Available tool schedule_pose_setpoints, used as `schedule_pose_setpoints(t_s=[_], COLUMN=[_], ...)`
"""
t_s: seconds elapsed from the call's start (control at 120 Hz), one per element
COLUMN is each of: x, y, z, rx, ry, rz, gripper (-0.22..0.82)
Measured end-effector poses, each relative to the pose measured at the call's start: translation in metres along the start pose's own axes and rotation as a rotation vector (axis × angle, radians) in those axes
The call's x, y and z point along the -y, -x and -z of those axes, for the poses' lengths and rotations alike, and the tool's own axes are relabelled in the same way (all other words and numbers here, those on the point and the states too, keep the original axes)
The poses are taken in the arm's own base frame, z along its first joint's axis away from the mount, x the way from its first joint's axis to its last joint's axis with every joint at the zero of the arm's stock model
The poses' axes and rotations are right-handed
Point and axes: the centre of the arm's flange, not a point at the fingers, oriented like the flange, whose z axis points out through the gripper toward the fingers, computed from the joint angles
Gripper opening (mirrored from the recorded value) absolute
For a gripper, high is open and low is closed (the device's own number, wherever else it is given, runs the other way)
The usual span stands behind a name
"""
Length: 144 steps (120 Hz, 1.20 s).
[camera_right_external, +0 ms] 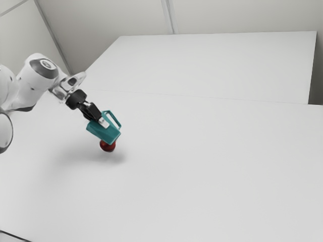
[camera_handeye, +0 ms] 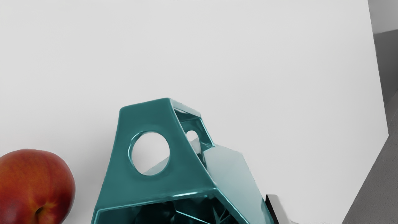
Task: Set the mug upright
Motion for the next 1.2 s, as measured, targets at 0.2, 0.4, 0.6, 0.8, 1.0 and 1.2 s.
schedule_pose_setpoints(t_s=[0.2, 0.4, 0.6, 0.8, 1.0, 1.2], x=[-0.050, -0.076, -0.092, -0.097, -0.096, -0.102], y=[-0.036, -0.050, -0.055, -0.055, -0.051, -0.043], z=[-0.014, -0.035, -0.071, -0.100, -0.117, -0.135], rx=[0.088, 0.150, 0.204, 0.245, 0.243, 0.252], ry=[-0.195, -0.359, -0.482, -0.579, -0.659, -0.724], rz=[-0.139, -0.236, -0.329, -0.394, -0.435, -0.490], gripper=[-0.17, -0.17, -0.17, -0.17, -0.17, -0.17])
